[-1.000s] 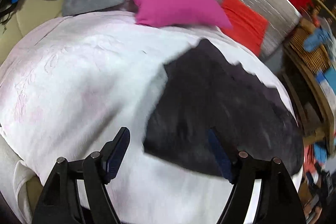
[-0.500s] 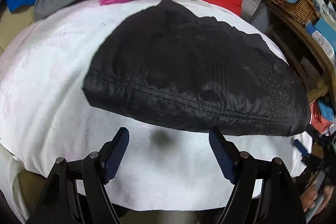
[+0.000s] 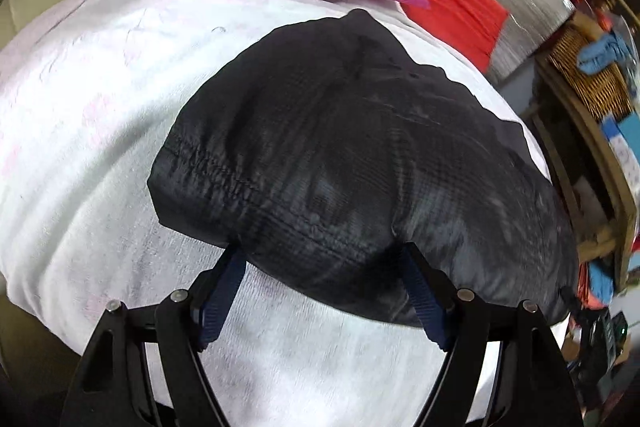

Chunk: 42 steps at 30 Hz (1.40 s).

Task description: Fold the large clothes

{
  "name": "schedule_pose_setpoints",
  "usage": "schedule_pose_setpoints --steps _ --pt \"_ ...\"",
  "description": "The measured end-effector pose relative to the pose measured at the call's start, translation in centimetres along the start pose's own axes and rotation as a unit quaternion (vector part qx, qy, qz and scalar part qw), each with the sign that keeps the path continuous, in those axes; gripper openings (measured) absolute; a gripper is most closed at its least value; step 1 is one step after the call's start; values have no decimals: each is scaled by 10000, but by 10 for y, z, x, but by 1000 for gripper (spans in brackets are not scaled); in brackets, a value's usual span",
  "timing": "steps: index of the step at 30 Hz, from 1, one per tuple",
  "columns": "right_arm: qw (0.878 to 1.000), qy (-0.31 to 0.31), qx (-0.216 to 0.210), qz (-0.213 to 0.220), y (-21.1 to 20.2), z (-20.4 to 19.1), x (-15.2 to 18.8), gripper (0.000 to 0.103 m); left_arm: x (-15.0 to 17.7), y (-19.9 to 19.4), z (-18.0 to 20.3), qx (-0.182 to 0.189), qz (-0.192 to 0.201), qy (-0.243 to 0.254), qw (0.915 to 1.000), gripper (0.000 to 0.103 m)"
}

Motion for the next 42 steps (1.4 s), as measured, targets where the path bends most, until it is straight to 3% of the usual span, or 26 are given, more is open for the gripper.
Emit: schedule_pose_setpoints --steps 5,19,42 --pt "9994 -207 281 9 6 -3 -1 64 1 5 7 -168 144 98 9997 77" --pt "9975 -537 453 -2 11 -7 3 63 6 12 23 -912 535 668 9921 77" --pt "9985 -473 271 -22 6 1 -4 61 10 10 27 -1166 683 885 9869 78"
Point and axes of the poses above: each gripper's, at about its wrist camera, not at the fingertips, and y roughly the way its jaws point, z to its right, x to its underside, the point moved 6 cm from there along y, roughly the way its jaws point, and after that the axes turned 13 degrees about -x, right-handed, at the moved point
